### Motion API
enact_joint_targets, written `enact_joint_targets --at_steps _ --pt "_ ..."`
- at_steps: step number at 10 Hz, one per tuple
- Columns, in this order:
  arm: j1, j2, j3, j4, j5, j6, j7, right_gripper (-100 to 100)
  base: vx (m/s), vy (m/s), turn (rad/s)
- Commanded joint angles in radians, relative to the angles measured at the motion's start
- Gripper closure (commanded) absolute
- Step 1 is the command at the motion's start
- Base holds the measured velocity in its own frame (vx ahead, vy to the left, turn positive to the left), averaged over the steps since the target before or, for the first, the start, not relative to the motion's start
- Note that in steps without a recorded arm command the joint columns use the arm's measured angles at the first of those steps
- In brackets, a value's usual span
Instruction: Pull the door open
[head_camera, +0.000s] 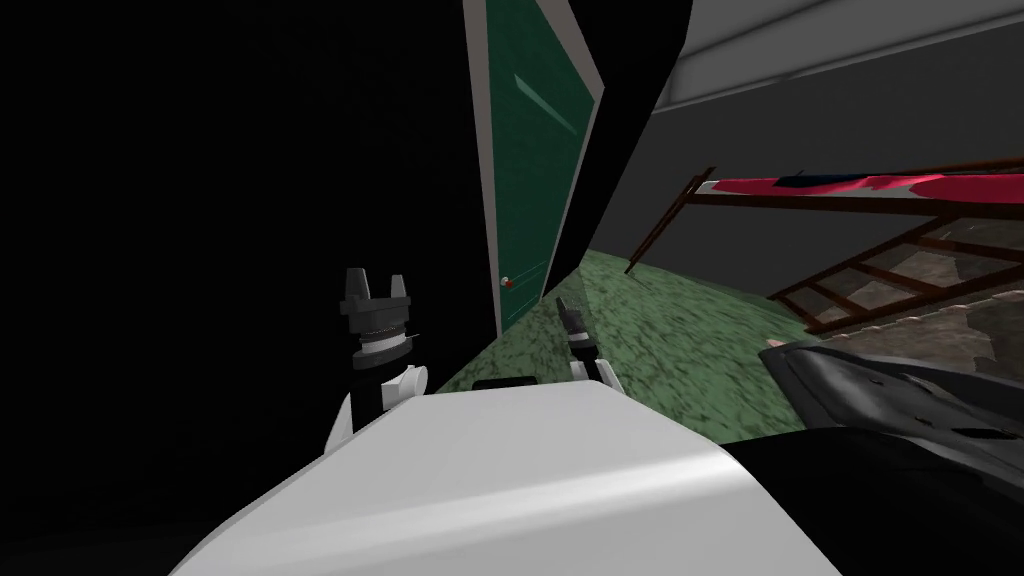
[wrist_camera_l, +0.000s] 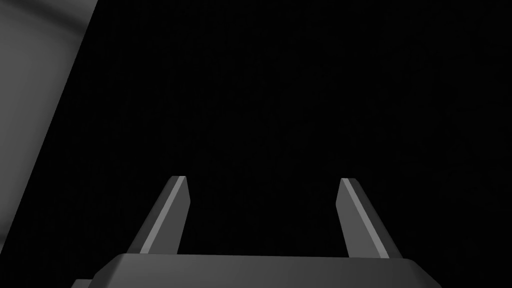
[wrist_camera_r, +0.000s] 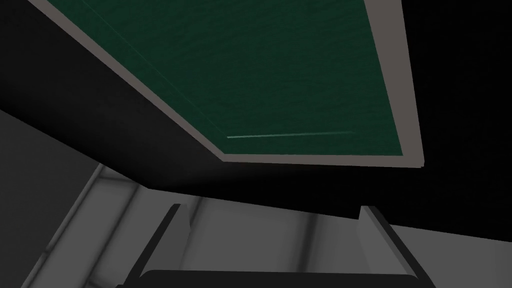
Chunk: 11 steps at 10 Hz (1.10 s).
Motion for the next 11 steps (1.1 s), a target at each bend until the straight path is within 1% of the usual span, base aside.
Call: enact_joint_targets --at_steps 1,11 --pt "-0.011 -0.001 -0.004 0.05 0.02 -0.023 0.038 -100 0.073 -0.065 0.132" --pt "-0.063 0.002 -0.024 0.324 0.142 -0.126 0.241 -100 0.081 -0.068 0.133"
